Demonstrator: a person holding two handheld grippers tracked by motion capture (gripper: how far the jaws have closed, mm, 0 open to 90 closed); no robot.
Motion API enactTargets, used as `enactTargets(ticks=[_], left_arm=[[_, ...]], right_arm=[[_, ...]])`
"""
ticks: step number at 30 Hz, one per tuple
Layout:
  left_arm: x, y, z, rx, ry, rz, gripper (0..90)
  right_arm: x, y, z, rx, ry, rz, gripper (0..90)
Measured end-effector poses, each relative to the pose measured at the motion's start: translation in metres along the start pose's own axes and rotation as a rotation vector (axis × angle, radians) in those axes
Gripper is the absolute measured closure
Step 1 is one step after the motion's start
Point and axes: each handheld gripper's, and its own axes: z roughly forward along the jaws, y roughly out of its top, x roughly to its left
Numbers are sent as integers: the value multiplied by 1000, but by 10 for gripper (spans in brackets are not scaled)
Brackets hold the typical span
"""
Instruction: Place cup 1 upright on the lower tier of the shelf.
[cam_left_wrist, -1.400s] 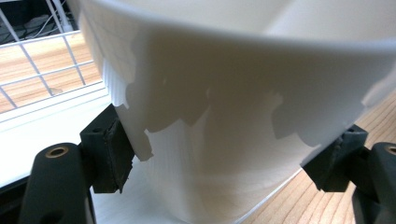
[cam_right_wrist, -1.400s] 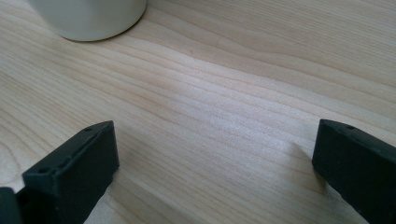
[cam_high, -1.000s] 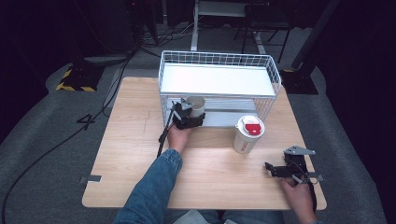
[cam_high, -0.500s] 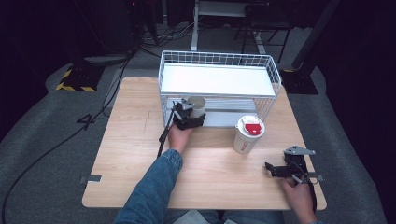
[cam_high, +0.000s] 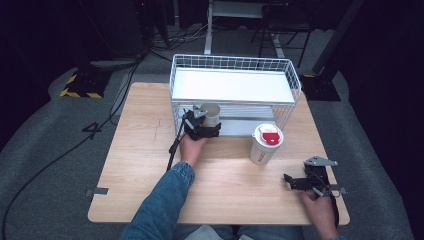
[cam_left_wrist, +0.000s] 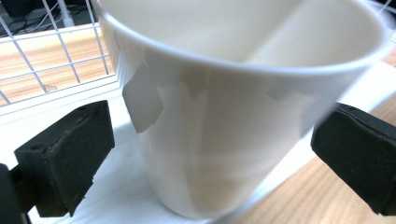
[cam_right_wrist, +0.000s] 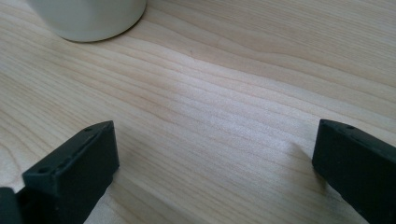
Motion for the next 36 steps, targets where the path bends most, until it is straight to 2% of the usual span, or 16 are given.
enactTargets(ticks=[5, 10, 15, 22, 27, 36], left_arm=[[-5, -2, -12, -13, -18, -15, 1], [-9, -2, -24, -26, -32, -12, 0], [-17, -2, -38, -34, -41, 20, 0], [-23, -2, -60, -60, -55, 20, 0], [-26, -1, -76, -15, -52, 28, 0], [-27, -3, -108, -40, -78, 15, 0]], right_arm=[[1, 0, 0, 1, -4, 4, 5], [1, 0, 0, 1, -3, 4, 5], [1, 0, 0, 1, -3, 3, 5], [1, 1, 0, 3, -2, 3, 5], [1, 1, 1, 3, -2, 4, 5], [1, 1, 0, 4, -1, 5, 5]])
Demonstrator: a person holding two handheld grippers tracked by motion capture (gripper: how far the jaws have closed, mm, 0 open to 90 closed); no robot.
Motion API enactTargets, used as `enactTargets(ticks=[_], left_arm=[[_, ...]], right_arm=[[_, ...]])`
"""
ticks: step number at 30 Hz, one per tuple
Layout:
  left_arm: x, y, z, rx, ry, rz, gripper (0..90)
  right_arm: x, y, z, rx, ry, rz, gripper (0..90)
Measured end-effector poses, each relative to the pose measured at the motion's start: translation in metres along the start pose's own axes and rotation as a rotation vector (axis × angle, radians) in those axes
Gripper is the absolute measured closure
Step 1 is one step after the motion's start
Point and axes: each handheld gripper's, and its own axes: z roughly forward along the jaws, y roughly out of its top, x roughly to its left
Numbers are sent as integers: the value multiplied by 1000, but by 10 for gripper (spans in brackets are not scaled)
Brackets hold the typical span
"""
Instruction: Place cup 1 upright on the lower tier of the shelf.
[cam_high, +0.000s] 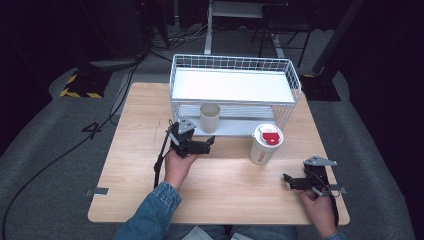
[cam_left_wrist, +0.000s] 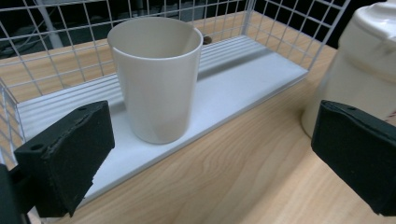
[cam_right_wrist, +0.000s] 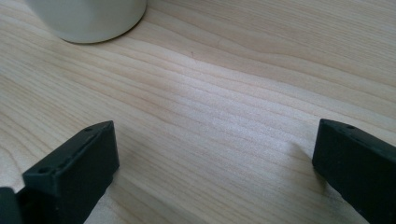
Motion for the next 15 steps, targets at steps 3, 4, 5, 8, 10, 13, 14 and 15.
enactTargets(ticks=[3, 4, 5, 8, 10, 13, 14, 15], left_arm=[[-3, -1, -11, -5, 1, 20, 0], [-4, -2, -15, -8, 3, 28, 0], [-4, -3, -19, -9, 4, 34, 0], [-4, -7, -33, -14, 15, 34, 0], [-2, -9, -43, -22, 24, 28, 0], [0, -11, -53, -5, 37, 37, 1], [1, -12, -58, -10, 46, 38, 1], [1, -14, -62, -11, 52, 39, 1]], right_arm=[[0, 0, 0, 0, 0, -1, 5], [0, 0, 0, 0, 0, 0, 5], [0, 0, 0, 0, 0, 0, 5], [0, 0, 0, 0, 0, 0, 5], [0, 0, 0, 0, 0, 0, 5], [0, 0, 0, 0, 0, 0, 5], [0, 0, 0, 0, 0, -1, 5], [0, 0, 0, 0, 0, 0, 5]])
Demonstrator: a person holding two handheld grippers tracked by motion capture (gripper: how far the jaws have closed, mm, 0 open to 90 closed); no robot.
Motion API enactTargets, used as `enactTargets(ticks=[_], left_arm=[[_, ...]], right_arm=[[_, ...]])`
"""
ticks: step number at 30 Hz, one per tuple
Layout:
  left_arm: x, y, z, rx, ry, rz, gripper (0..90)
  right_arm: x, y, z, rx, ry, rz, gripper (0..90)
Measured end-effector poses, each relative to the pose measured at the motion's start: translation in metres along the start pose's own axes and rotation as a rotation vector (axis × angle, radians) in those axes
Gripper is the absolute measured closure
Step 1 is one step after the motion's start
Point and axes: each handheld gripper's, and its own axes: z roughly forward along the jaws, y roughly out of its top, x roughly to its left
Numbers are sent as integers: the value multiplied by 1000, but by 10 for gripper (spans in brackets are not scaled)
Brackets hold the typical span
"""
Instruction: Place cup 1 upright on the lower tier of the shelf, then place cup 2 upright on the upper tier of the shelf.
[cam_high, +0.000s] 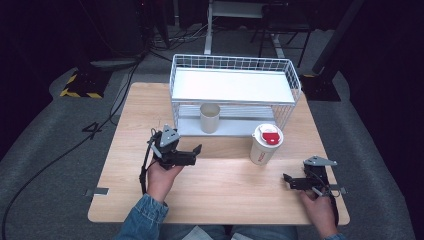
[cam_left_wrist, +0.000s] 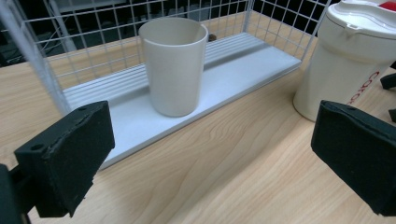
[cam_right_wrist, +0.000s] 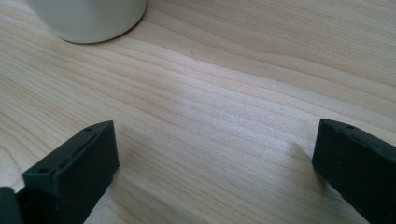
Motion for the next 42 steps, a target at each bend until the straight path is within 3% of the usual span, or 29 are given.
enactTargets(ticks=[8, 12, 15, 21, 34, 42], left_arm=[[6, -17, -20, 52, 4, -4, 1], [6, -26, -26, 64, 27, -2, 3], [8, -34, -31, 82, 63, 23, 22], [13, -45, -38, 89, 60, 5, 24], [15, -54, -37, 140, 47, 22, 24], [22, -72, -37, 226, 47, 3, 22]], right_arm=[[-1, 1, 0, 1, 13, -12, 5], [-3, 0, 0, -1, 27, -20, 9], [-4, 1, 1, 1, 23, -20, 1], [-4, 2, 2, 0, 20, -15, 0], [-3, 1, 0, 1, 22, -16, 1], [-3, 1, 0, 2, 21, -16, 1]])
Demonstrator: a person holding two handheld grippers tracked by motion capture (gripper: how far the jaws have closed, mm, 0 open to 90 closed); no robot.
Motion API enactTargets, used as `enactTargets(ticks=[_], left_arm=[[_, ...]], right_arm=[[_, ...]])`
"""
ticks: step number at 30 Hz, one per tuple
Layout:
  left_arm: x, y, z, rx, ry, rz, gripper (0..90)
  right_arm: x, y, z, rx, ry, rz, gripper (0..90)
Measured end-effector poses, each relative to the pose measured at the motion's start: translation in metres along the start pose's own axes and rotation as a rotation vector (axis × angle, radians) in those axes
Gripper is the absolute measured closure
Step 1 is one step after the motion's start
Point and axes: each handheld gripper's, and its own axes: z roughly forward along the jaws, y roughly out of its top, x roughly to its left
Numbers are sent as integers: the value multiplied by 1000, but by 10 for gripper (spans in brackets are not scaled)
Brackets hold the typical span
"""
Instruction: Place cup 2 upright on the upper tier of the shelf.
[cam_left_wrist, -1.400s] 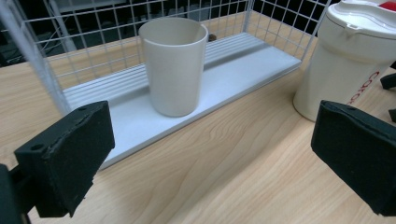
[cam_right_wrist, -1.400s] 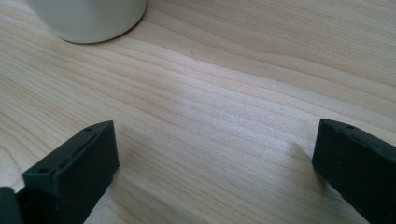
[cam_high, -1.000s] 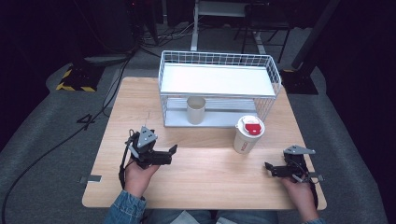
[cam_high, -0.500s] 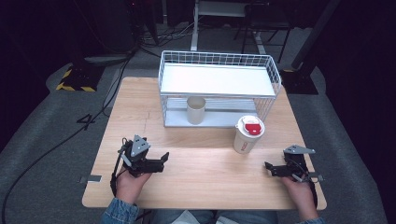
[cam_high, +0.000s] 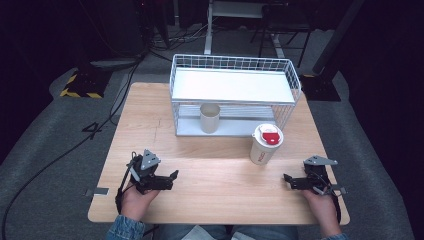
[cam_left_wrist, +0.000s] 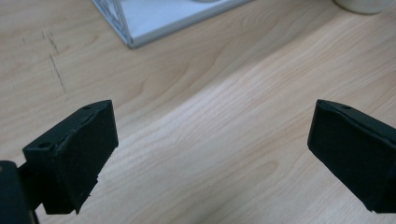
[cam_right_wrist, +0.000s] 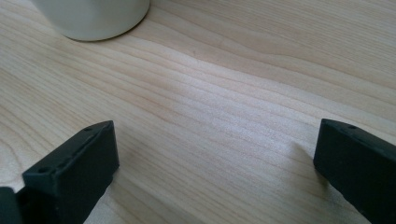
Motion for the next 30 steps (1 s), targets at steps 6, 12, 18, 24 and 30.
enactTargets(ticks=[6, 12, 18, 24, 30], left_arm=[[7, -11, 0, 31, 11, -17, 23], [13, -23, 7, 81, 49, 26, 30], [19, -30, 11, 95, 49, -10, 30], [22, -32, 16, 130, 50, -19, 30], [21, -33, 22, 181, 64, -5, 29]], right_arm=[[0, 1, 0, 8, 0, 6, 3], [1, 3, -2, 9, 2, -16, 46], [3, 9, -8, -17, 17, -21, 46], [7, 13, -14, -38, 33, -30, 46], [9, 16, -20, -58, 51, -31, 47]])
